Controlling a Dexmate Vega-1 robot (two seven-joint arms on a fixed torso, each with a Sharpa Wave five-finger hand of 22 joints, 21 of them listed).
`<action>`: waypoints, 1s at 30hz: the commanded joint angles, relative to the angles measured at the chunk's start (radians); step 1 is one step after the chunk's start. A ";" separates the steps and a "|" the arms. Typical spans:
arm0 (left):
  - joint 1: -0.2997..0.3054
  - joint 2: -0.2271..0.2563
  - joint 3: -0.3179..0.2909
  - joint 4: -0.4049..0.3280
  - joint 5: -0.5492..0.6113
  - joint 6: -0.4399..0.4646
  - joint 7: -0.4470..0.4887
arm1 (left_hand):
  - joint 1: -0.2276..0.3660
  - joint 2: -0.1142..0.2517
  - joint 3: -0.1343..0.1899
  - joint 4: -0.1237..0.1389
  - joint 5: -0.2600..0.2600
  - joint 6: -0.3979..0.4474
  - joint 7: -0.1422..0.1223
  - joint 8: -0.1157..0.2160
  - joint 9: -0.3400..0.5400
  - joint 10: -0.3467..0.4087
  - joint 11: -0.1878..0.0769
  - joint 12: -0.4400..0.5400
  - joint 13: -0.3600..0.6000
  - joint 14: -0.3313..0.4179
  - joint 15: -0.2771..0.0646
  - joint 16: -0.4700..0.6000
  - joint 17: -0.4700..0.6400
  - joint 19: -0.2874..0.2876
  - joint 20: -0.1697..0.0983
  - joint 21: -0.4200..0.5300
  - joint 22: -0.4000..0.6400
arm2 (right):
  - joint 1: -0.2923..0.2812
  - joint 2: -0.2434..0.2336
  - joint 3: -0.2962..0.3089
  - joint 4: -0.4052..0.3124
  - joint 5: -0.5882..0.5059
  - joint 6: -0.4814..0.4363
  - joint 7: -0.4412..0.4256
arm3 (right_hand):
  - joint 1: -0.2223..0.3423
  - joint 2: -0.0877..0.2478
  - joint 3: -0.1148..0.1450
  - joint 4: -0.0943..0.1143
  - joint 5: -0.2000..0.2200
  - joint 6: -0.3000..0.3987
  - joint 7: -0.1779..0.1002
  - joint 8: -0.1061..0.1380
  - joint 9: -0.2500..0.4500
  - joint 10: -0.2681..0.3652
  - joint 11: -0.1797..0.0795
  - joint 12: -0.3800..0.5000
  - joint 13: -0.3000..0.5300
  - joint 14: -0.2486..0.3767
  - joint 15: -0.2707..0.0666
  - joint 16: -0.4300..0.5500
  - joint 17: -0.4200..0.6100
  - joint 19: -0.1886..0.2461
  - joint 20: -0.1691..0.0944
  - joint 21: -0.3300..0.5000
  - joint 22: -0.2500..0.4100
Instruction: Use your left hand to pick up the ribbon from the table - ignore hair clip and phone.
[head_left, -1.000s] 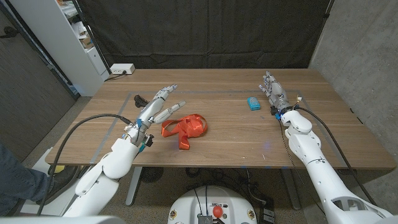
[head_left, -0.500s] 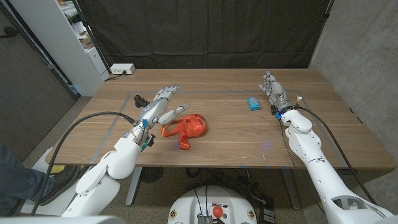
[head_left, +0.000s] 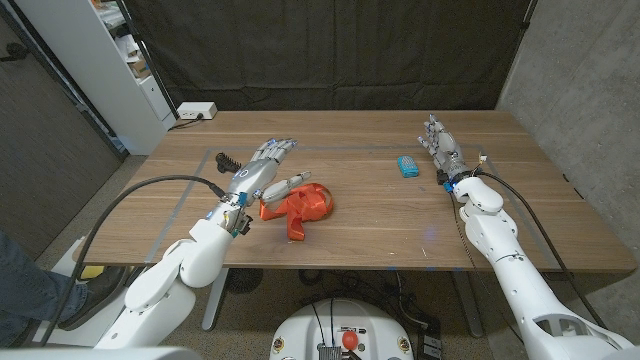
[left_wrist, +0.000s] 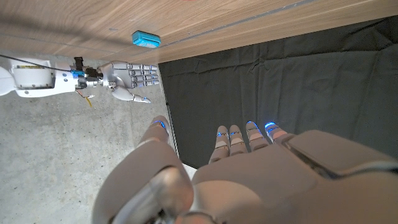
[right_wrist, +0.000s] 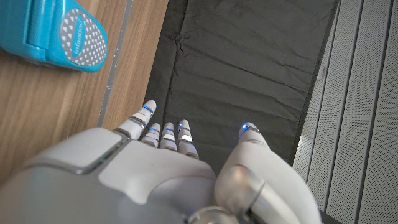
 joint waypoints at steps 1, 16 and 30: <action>-0.007 0.039 0.041 -0.040 0.074 0.092 -0.024 | 0.033 -0.009 0.004 -0.028 -0.001 -0.004 0.005 -0.004 0.002 0.005 0.011 -0.002 0.004 0.013 0.011 0.002 0.002 -0.007 0.056 0.008 0.006 | -0.007 0.001 0.006 -0.003 0.002 -0.002 -0.005 | 0.010 0.003 0.003 -0.005 0.002 0.010 0.004 0.003 0.005 0.000 0.008 0.006 0.002 0.002 0.000 0.006 0.004 0.003 0.004 -0.003 0.005; -0.023 0.069 0.092 -0.093 0.152 0.236 -0.119 | 0.100 -0.043 0.011 -0.069 0.003 0.000 0.022 0.003 0.005 0.051 0.072 0.015 0.013 0.077 0.067 0.016 0.007 0.079 0.130 0.032 0.014 | 0.000 0.006 0.003 0.005 0.000 0.000 -0.005 | 0.009 0.004 0.002 -0.006 0.002 0.010 0.001 0.002 0.005 -0.001 0.008 0.005 0.002 0.001 0.001 0.006 0.004 0.001 0.005 -0.004 0.005; -0.052 0.093 0.128 -0.115 0.191 0.314 -0.182 | 0.211 -0.088 0.019 -0.071 0.013 0.101 0.007 0.025 0.009 0.145 0.075 0.050 0.029 0.233 0.058 0.054 0.015 0.272 0.134 0.106 0.041 | 0.000 0.006 0.006 0.007 -0.002 0.000 -0.010 | 0.007 0.005 0.001 -0.007 0.002 0.009 -0.001 0.002 0.005 -0.003 0.007 0.004 0.002 -0.001 0.002 0.005 0.005 -0.002 0.008 -0.005 0.005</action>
